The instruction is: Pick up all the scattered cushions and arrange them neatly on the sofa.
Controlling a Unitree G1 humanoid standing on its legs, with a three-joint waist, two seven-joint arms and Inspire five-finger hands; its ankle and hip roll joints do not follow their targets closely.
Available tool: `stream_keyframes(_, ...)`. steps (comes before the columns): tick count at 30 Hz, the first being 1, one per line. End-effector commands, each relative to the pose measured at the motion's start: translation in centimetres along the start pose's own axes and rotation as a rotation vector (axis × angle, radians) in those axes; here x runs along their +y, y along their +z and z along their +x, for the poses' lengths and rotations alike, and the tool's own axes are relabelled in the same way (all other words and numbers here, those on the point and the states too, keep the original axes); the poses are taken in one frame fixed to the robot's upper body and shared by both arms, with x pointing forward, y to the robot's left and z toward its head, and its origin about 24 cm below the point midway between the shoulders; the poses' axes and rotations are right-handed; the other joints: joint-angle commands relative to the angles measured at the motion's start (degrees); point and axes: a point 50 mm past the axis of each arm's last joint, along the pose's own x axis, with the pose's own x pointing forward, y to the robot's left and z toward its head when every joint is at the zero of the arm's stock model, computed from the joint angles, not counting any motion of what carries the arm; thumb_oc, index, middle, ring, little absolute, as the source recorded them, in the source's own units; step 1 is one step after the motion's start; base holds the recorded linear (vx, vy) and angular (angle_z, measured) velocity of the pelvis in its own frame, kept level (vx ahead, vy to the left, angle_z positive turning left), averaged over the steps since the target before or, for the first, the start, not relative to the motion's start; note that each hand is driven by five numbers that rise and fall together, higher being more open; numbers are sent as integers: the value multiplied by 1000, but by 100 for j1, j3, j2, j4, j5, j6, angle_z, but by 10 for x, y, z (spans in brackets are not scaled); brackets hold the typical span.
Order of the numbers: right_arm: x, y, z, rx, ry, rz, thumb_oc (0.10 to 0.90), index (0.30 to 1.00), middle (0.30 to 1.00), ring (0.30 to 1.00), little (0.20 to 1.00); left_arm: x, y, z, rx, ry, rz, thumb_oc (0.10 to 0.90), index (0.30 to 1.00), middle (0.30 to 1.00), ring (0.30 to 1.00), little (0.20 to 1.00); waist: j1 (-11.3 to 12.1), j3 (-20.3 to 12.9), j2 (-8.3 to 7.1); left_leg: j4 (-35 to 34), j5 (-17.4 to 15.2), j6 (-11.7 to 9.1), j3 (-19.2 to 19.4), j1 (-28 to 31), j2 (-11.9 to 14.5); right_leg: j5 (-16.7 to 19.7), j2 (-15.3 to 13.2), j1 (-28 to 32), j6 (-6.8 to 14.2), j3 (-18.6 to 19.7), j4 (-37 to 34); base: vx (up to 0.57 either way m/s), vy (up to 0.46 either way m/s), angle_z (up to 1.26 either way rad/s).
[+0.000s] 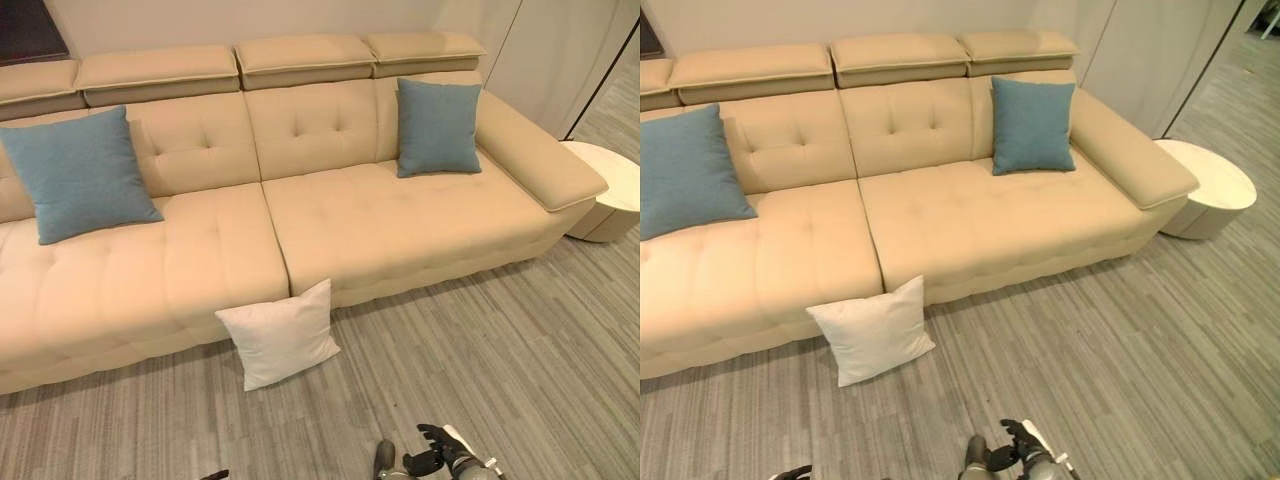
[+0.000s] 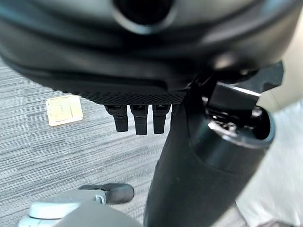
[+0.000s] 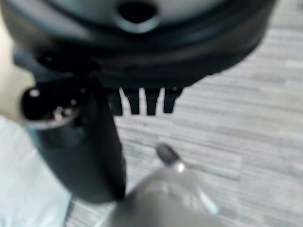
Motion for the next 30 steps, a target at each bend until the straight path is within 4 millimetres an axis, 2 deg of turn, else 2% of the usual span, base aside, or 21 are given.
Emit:
stream_keyframes(1,0,-29,-7,96,13,-24,800,900,900,900,900,-17,19,2,-64,-70,43,800,900,900,900,900,-73,142,148,127,-233,-154,-178,-93,-96,651,-80,2,361,281,78,313,-199,32)
stream_keyframes(3,9,-33,-8,114,33,-2,800,900,900,900,900,-15,16,2,-46,-59,-1,800,900,900,900,900,-122,71,98,126,-325,-205,-470,1,-41,556,121,66,344,659,134,326,-240,53)
stream_keyframes(5,13,-37,-9,136,41,31,800,900,900,900,900,-14,14,2,-26,-54,-124,800,900,900,900,900,-87,10,76,161,-384,-292,-871,52,72,227,378,106,256,943,263,288,-282,49)
stream_keyframes(6,14,-40,-10,151,42,36,800,900,900,900,900,-14,13,2,-18,-53,-179,800,900,900,900,900,-59,-31,73,201,-388,-332,-1002,47,148,118,483,110,210,950,334,293,-407,61)
stream_keyframes(7,14,-42,-10,166,47,36,800,900,900,900,900,-16,7,1,7,-48,-263,800,900,900,900,900,-11,-119,98,372,-353,-406,-1175,-5,345,-135,682,175,52,805,411,217,-315,73)
stream_keyframes(13,14,-42,-10,166,47,36,800,900,900,900,900,-16,6,1,7,-49,-264,800,900,900,900,900,-27,-123,106,376,-360,-410,-1190,-8,355,-142,687,179,48,786,415,35,-64,42)
stream_keyframes(14,12,-37,-8,157,36,42,800,900,900,900,900,-22,7,1,12,-62,-283,800,900,900,900,900,35,-73,120,970,-165,-533,-1154,-320,441,-328,805,376,-105,573,396,207,-582,7)
stream_keyframes(15,0,-35,-6,157,-22,72,800,900,900,900,900,-26,42,3,-96,-91,-302,800,900,900,900,900,152,248,-158,2595,48,-374,339,-1797,517,-689,780,978,-440,-36,237,209,-579,26)
stream_keyframes(16,0,-35,-6,157,-22,72,800,900,900,900,900,-26,42,3,-96,-91,-302,800,900,900,900,900,151,251,-157,2606,38,-370,337,-1797,516,-693,779,984,-437,-38,237,240,-411,173)
stream_keyframes(17,-1,-36,-6,158,-24,67,800,900,900,900,900,-26,42,3,-97,-91,-315,800,900,900,900,900,205,223,-155,2310,-125,-322,359,-1858,398,-733,792,1025,-418,-74,208,194,14,233)
stream_keyframes(18,-51,-75,-20,256,-66,120,800,900,900,900,900,-17,42,4,-101,-82,-335,800,900,900,900,900,196,208,-182,1976,-36,-344,325,-1853,336,-796,859,1098,-386,-94,194,291,48,241)
stream_keyframes(19,-32,-57,-13,200,-69,56,800,900,900,900,900,-12,43,4,-114,-62,-360,800,900,900,900,900,269,213,-165,1566,231,-412,203,-1996,362,-815,928,1155,-341,-91,156,278,88,100)
stream_keyframes(20,-24,-40,-8,133,-50,39,800,900,900,900,900,-9,46,4,-130,-56,-356,800,900,900,900,900,337,230,-141,1113,625,-524,93,-2112,480,-863,982,1244,-318,-64,125,255,110,49)
stream_keyframes(21,-23,-39,-9,118,-58,26,800,900,900,900,900,-7,47,4,-138,-44,-328,800,900,900,900,900,405,266,-136,764,912,-577,42,-2249,595,-918,1021,1335,-322,-62,130,251,89,12)
stream_keyframes(22,-24,-28,-6,79,-54,38,800,900,900,900,900,-3,44,4,-133,-37,-301,800,900,900,900,900,488,290,-186,466,1051,-614,-22,-2365,651,-966,1048,1452,-324,-55,102,260,69,-9)
stream_keyframes(23,-21,-24,-6,51,-51,25,800,900,900,900,900,1,44,4,-129,-30,-291,800,900,900,900,900,553,301,-239,258,1113,-630,-90,-2304,663,-997,1068,1549,-304,-12,77,356,162,-29)
stream_keyframes(24,-10,-31,-7,78,-18,0,800,900,900,900,900,6,29,4,-82,-6,-249,800,900,900,900,900,614,183,-215,136,1164,-623,-199,-2168,646,-1058,1077,1610,-240,1,77,262,145,-24)
stream_keyframes(26,-7,-40,-10,104,2,29,800,900,900,900,900,6,29,4,-77,1,-242,800,900,900,900,900,550,171,-218,210,1161,-594,-147,-2127,605,-1075,1017,1619,-187,77,142,233,251,-16)
stream_keyframes(27,-8,-23,-5,57,6,9,800,900,900,900,900,8,31,4,-78,-5,-205,800,900,900,900,900,560,102,-280,375,1014,-506,-151,-2066,459,-1040,861,1616,-98,204,307,221,273,-22)
stream_keyframes(29,-5,-27,-6,71,10,59,800,900,900,900,900,12,27,4,-68,4,-190,800,900,900,900,900,549,56,-310,387,935,-439,-75,-1990,383,-972,770,1554,-19,283,502,188,232,-45)
stream_keyframes(30,-3,-31,-7,98,12,95,800,900,900,900,900,14,24,4,-55,10,-175,800,900,900,900,900,536,43,-315,365,868,-372,20,-1866,312,-779,674,1465,80,314,768,193,315,-54)
